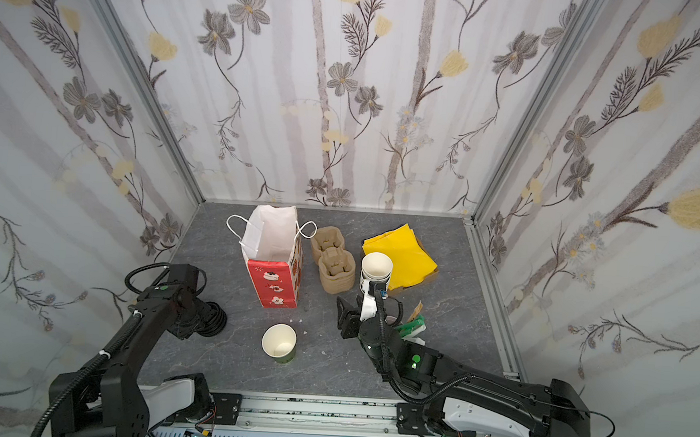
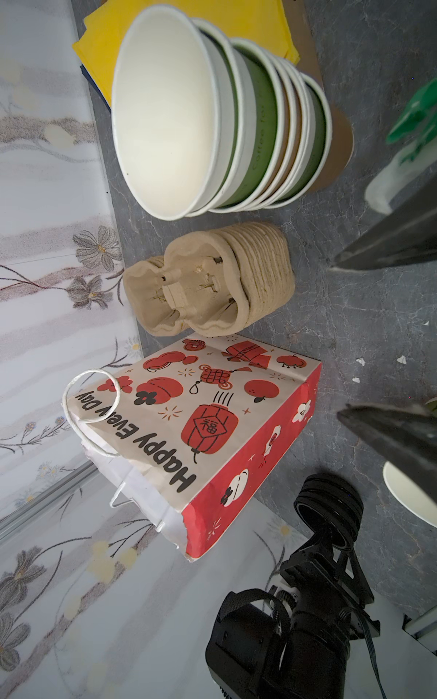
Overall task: Pack the takeout coffee
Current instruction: 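Grasp the top black lid from the stack with the left gripper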
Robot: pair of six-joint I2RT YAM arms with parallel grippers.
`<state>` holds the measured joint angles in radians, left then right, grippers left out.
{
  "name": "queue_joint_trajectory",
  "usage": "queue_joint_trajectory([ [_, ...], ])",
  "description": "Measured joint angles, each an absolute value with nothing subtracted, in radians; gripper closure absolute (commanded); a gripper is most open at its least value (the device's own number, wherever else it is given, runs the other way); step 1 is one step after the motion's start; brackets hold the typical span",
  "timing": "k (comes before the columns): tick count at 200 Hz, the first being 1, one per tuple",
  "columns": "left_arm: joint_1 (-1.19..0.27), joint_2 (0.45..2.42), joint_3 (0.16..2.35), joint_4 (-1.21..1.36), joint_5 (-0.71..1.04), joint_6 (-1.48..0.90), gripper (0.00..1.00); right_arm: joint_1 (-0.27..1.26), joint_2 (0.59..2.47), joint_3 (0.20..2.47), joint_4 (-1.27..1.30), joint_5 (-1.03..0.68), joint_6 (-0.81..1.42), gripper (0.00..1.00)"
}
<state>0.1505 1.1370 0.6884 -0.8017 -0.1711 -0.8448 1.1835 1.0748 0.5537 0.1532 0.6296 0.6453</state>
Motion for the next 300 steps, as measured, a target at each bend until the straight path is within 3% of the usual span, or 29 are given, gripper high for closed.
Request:
queue_joint_trajectory([
  [164,0.15,1.114,0.682,-0.802,-0.168,-0.845,0.65,1.184,1.067,0.557,0.151,0.63,0.645,0.42],
  [300,0.15,1.128,0.682,-0.789,-0.157,-0.853,0.81,1.184,1.055,0.557,0.145,0.631,0.645,0.42],
])
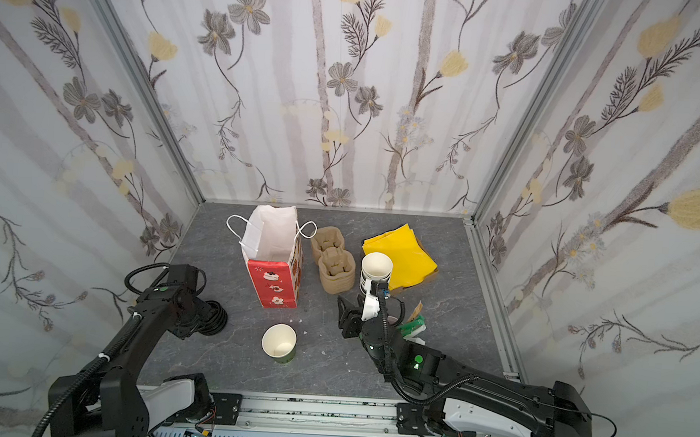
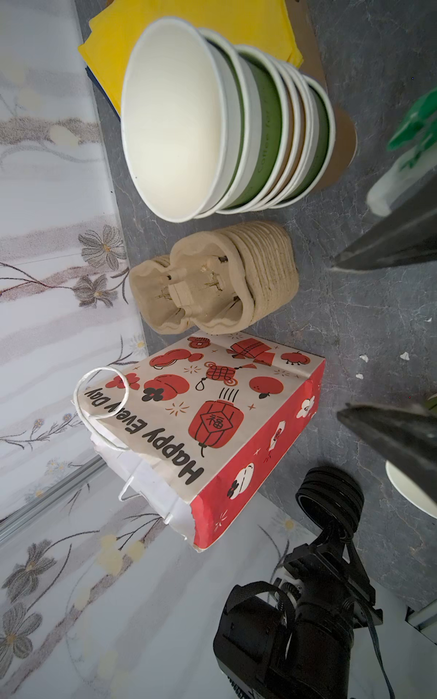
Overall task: Pack the takeout coffee
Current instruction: 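Grasp the top black lid from the stack with the left gripper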
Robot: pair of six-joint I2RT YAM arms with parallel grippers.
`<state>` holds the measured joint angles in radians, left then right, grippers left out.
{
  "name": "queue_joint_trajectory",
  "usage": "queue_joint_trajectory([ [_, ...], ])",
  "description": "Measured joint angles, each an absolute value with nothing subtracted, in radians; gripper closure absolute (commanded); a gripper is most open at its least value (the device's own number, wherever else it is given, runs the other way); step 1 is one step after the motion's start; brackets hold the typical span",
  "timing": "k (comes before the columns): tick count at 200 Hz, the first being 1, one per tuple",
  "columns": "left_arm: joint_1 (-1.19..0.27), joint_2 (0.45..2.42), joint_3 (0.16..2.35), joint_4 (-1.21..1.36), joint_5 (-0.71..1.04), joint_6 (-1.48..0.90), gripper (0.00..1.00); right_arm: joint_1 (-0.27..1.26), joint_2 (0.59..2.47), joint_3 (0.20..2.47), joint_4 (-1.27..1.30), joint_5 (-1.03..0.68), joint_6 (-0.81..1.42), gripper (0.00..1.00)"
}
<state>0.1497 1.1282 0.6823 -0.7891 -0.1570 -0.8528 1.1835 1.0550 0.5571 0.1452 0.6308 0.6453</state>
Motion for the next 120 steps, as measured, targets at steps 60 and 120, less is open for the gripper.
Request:
queue_joint_trajectory([
  [60,0.15,1.118,0.682,-0.789,-0.152,-0.857,0.85,1.184,1.055,0.557,0.145,0.631,0.645,0.41],
  [120,0.15,1.092,0.682,-0.789,-0.136,-0.857,0.89,1.184,1.055,0.557,0.145,0.631,0.645,0.41],
])
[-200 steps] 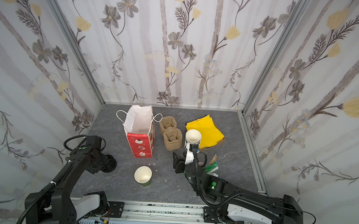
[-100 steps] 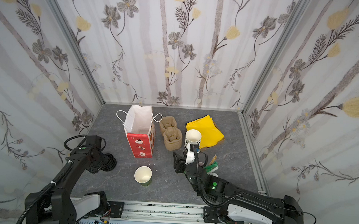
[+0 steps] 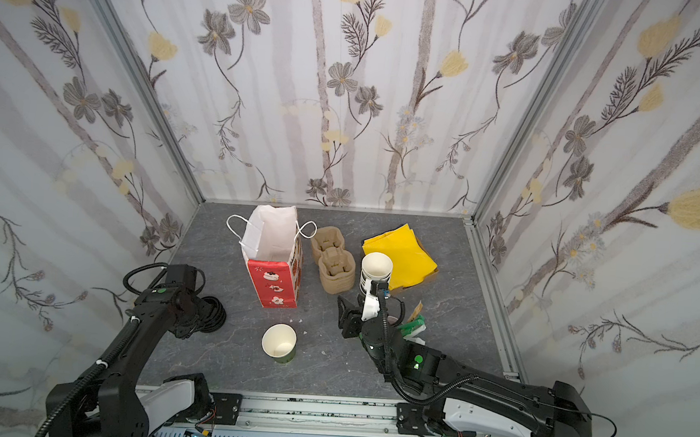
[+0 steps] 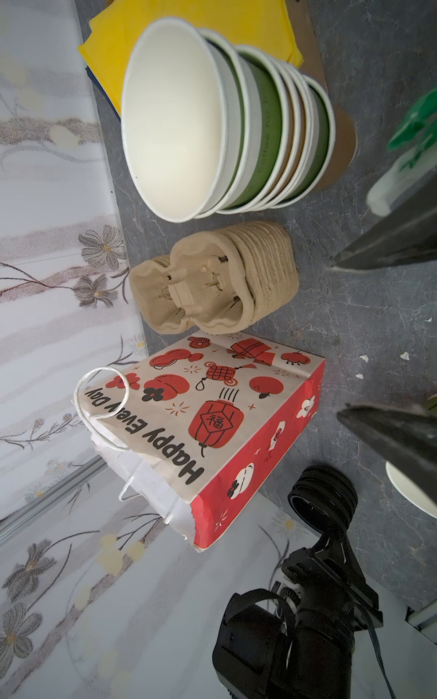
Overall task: Pack the takeout coffee
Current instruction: 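Grasp the top black lid from the stack with the left gripper, then lift the black lid with the left gripper toward the white cup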
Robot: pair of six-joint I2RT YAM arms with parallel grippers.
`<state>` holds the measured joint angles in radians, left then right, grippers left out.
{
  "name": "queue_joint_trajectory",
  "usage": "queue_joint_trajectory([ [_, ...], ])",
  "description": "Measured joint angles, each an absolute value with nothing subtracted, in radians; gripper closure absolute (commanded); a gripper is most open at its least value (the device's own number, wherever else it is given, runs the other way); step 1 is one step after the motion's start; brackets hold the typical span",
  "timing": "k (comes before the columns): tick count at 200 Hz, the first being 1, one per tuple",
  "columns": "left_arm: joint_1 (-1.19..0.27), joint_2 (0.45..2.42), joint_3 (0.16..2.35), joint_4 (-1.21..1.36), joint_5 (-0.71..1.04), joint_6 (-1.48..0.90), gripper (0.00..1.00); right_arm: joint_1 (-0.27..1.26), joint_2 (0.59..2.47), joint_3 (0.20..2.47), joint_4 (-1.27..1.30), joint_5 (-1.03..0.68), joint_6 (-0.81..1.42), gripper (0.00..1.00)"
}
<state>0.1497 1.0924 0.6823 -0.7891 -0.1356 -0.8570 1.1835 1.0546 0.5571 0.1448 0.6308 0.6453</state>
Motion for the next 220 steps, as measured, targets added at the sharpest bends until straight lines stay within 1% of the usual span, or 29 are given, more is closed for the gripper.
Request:
queue_joint_trajectory([
  [89,0.15,1.036,0.682,-0.789,-0.127,-0.861,0.93,1.184,1.051,0.557,0.141,0.631,0.645,0.41],
  [117,0.15,1.016,0.682,-0.789,-0.127,-0.864,0.96,1.184,1.049,0.558,0.138,0.631,0.645,0.41],
  [195,0.15,0.956,0.682,-0.79,-0.111,-0.872,0.96,1.184,1.041,0.566,0.13,0.63,0.642,0.41],
  [220,0.15,0.937,0.682,-0.789,-0.1,-0.873,0.98,1.183,1.04,0.57,0.13,0.63,0.641,0.41],
])
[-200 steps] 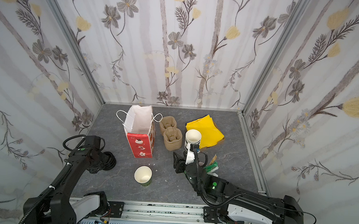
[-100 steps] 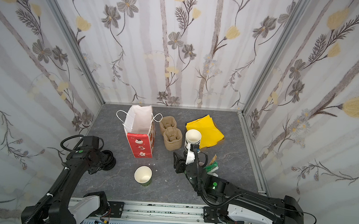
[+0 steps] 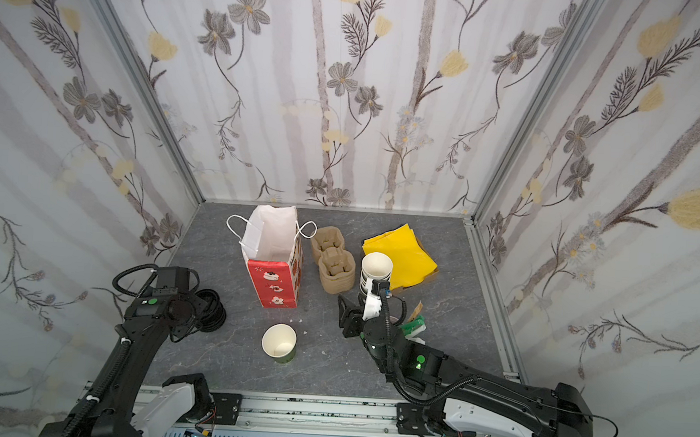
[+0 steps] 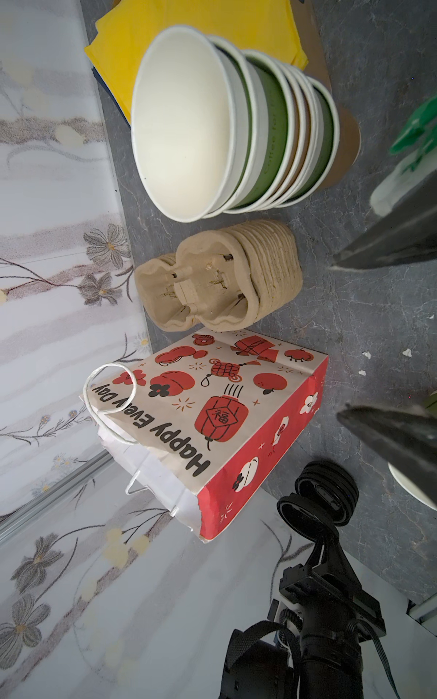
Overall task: Pack the takeout coffee
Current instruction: 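Lift the black lid with the left gripper toward the white cup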
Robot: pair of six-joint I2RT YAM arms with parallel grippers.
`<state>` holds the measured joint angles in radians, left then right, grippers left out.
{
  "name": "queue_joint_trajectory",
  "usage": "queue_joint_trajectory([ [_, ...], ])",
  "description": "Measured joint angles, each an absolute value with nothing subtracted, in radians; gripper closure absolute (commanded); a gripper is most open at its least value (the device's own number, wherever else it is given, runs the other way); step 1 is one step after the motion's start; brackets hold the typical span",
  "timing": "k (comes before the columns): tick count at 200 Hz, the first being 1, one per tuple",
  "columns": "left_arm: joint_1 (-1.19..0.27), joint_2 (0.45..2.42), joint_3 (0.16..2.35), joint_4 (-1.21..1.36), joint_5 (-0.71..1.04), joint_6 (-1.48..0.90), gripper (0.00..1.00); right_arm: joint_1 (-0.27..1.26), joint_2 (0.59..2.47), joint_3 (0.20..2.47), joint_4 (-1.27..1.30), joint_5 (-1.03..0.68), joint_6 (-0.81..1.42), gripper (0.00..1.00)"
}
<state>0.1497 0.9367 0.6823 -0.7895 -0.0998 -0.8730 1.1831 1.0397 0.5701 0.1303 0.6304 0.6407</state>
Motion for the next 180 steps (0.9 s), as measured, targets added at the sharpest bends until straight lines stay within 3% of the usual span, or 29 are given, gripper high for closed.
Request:
queue_joint_trajectory([
  [88,0.15,0.766,0.682,-0.79,0.018,-0.897,1.0,1.166,1.031,0.595,0.13,0.624,0.597,0.35],
  [180,0.15,0.493,0.661,-0.792,0.393,-0.9,1.0,1.126,0.986,0.62,0.189,0.47,0.406,0.36],
])
